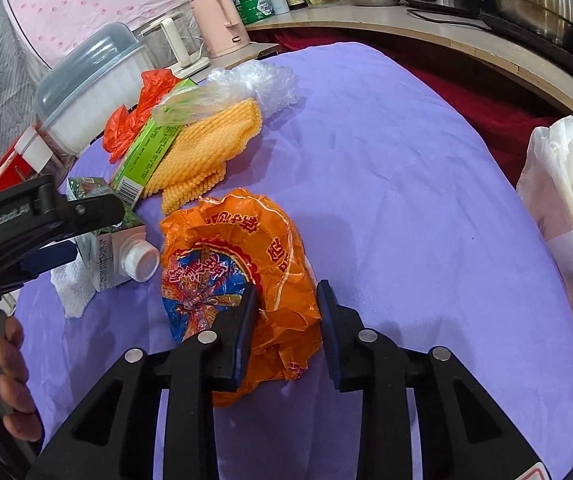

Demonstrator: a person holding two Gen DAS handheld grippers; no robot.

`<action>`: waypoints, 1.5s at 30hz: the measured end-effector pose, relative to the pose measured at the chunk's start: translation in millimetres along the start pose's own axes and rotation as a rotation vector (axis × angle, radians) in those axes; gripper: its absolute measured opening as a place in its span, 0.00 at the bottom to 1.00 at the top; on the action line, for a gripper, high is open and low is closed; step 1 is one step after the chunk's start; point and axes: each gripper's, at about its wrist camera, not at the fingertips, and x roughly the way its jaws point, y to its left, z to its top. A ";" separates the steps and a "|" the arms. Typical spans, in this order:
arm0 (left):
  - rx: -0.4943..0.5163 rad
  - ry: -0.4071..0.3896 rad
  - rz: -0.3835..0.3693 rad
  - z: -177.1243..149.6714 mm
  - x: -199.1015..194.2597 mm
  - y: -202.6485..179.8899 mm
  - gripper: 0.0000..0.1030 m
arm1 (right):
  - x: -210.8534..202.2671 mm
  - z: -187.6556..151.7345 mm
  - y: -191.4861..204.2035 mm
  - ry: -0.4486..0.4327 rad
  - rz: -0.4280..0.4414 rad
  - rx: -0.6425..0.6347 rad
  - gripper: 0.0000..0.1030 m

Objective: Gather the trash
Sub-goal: 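Grasp the orange snack bag with the right tool while the left tool grasps the green milk carton, then carry the snack bag and milk carton over the white bin with both tools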

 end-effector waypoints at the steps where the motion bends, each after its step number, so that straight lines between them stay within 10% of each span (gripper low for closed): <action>1: -0.004 0.002 0.006 0.9 2.6 -0.1 0.83 | 0.1 -0.1 -0.3 0.000 0.003 0.001 0.27; 18: -0.041 0.042 0.026 1.4 23.6 9.8 0.68 | -9.4 -2.4 0.5 -0.006 0.036 0.005 0.22; 32: -0.002 -0.018 -0.049 -19.3 -42.4 2.1 0.44 | -65.0 -5.6 7.9 -0.108 0.066 -0.006 0.21; 45: 0.100 -0.098 -0.117 -43.0 -107.2 -39.3 0.42 | -133.0 -8.8 -15.5 -0.240 0.047 0.035 0.21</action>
